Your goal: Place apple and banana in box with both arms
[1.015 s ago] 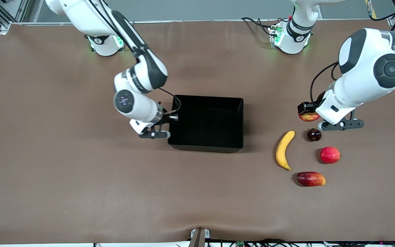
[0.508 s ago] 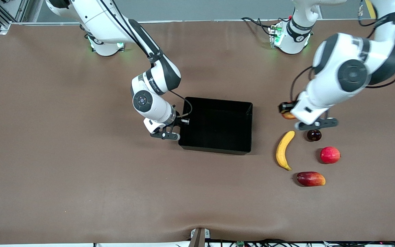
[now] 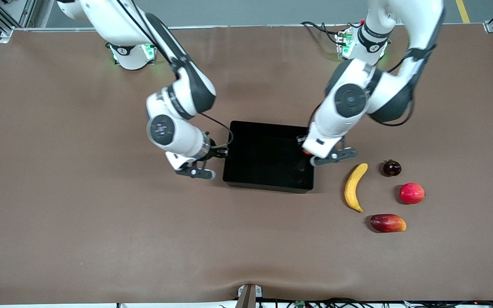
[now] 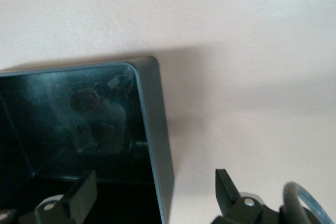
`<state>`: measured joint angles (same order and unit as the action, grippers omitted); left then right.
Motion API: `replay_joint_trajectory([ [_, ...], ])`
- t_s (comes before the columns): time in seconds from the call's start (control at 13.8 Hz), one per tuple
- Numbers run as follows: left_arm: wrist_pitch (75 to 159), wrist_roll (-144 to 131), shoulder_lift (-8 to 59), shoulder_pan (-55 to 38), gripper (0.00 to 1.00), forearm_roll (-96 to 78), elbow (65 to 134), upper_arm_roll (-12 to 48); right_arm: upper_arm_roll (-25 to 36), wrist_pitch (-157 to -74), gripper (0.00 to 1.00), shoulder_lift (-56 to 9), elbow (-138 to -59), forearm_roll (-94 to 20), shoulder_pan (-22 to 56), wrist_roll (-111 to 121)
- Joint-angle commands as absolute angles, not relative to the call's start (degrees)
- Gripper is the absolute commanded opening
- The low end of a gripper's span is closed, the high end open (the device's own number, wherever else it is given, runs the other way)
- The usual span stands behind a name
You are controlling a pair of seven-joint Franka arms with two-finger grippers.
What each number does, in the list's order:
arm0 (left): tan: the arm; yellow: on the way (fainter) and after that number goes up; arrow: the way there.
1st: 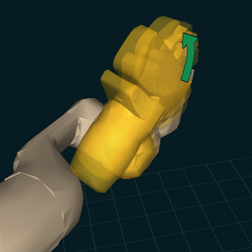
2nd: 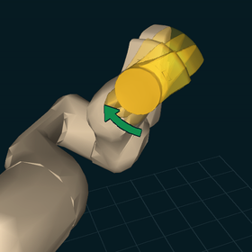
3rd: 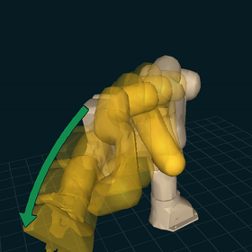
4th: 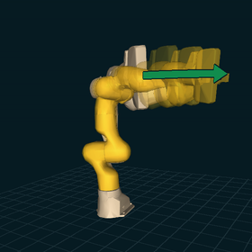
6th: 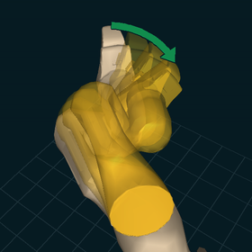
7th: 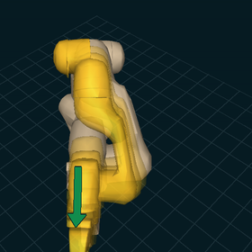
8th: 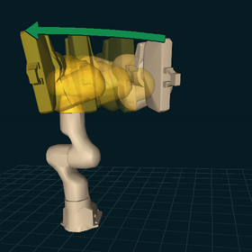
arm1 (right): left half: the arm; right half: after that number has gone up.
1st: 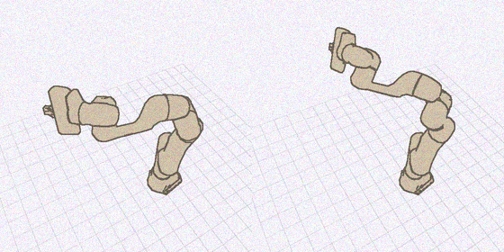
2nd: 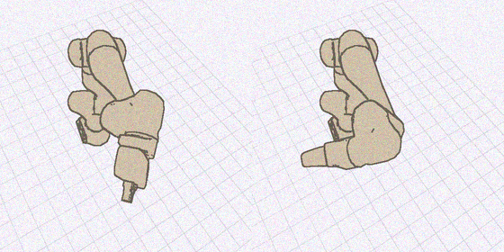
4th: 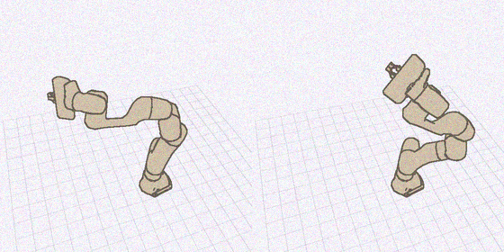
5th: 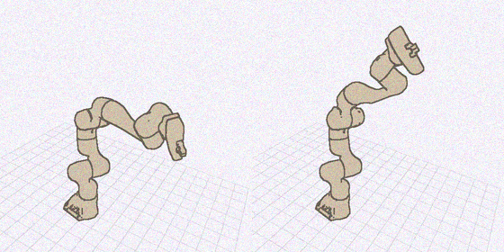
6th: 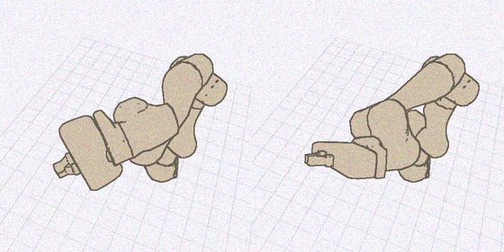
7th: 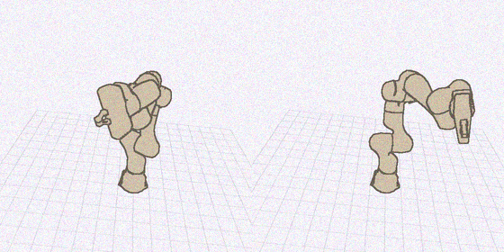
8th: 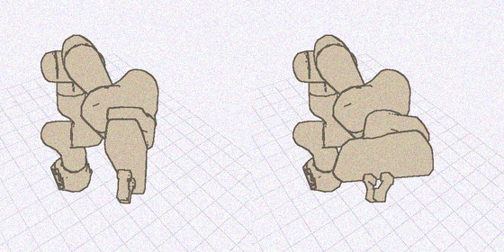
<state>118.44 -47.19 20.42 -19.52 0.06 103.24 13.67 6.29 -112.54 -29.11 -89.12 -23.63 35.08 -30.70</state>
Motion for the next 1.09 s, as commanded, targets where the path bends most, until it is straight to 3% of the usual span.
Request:
replay_joint_trajectory([
  [0.0,123.4,-49.8,23.8,-20.7,0.00,0.2,103.2,13.3,10.1,-98.9,1.00,-28.5,-81.9,-23.4,33.1,-31.1],
  [0.29,125.9,-51.9,27.4,-22.2,0.00,1.7,103.4,13.1,16.3,-94.0,1.00,-22.9,-80.9,-18.7,33.0,-31.0],
  [0.58,126.0,-54.6,29.4,-23.1,0.00,5.8,104.3,13.1,16.6,-88.4,1.00,-16.7,-81.2,-7.2,30.8,-18.7],
  [1.02,131.7,-59.0,31.7,-24.2,0.00,7.2,106.3,13.1,16.8,-87.0,1.00,-8.0,-85.9,-5.6,21.8,-13.0],
])
